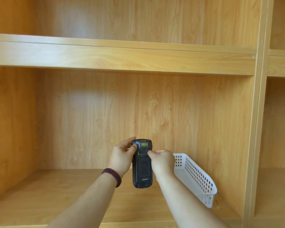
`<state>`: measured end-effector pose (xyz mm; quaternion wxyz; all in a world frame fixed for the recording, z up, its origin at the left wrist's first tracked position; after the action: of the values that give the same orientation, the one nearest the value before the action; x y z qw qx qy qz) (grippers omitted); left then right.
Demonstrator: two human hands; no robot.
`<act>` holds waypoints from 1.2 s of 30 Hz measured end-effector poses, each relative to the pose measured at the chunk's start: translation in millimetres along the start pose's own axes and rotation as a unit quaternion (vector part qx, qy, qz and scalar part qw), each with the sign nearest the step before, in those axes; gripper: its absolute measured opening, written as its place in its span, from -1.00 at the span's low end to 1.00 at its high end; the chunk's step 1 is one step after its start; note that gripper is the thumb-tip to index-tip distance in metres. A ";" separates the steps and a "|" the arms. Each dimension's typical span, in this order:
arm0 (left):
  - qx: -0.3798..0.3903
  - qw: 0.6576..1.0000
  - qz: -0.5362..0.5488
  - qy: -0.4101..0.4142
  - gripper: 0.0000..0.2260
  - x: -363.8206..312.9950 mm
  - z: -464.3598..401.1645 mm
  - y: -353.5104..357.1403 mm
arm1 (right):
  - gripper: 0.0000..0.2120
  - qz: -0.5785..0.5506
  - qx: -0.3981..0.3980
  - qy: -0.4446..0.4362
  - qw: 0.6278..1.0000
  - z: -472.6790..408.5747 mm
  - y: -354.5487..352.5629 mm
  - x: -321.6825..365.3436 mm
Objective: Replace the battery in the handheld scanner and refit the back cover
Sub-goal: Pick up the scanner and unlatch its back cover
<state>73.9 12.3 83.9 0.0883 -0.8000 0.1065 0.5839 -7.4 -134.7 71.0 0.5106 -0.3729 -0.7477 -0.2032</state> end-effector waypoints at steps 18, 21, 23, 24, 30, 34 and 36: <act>0.005 0.999 -0.031 0.023 -0.69 -6.4 3.1 6.8 | -0.90 -0.016 -0.016 -0.010 1.000 -0.6 0.4 5.3; 0.001 0.999 -0.026 0.020 -0.70 -5.0 2.9 6.7 | -0.90 0.020 -0.007 -0.054 0.998 -2.1 1.5 8.2; 0.001 1.000 -0.020 0.012 -0.69 -4.0 1.0 4.2 | -0.88 0.037 0.008 -0.089 0.995 -2.9 1.6 10.1; 0.001 1.000 -0.016 0.007 -0.69 -3.9 -0.5 2.5 | -0.88 0.043 0.019 -0.107 0.993 -3.1 1.8 11.5; 0.007 1.000 0.022 -0.021 -0.71 -4.7 -7.3 -6.3 | -0.86 -0.057 0.069 -0.090 0.992 -4.1 2.8 1.1; 0.015 0.999 0.035 -0.036 -0.73 -2.1 -9.0 -5.7 | -0.81 0.048 0.093 -0.161 0.981 6.4 1.9 1.8; 0.019 0.999 0.033 -0.040 -0.74 -0.5 -10.1 -5.2 | -0.75 0.107 0.099 -0.236 0.961 16.2 4.6 10.5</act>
<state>84.4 14.6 87.6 0.0881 -0.7705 0.1400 0.6156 -16.0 -117.0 73.8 0.3725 -0.4362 -0.8188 0.0213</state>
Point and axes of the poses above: each hand's wrist, its own z-axis away from the middle knuckle, its own y-axis out of the palm, x = y × z, the point moved 7 cm from there along -z, towards the middle knuckle, and after that the axes turned 9 degrees about -y, right-handed, at the moved point
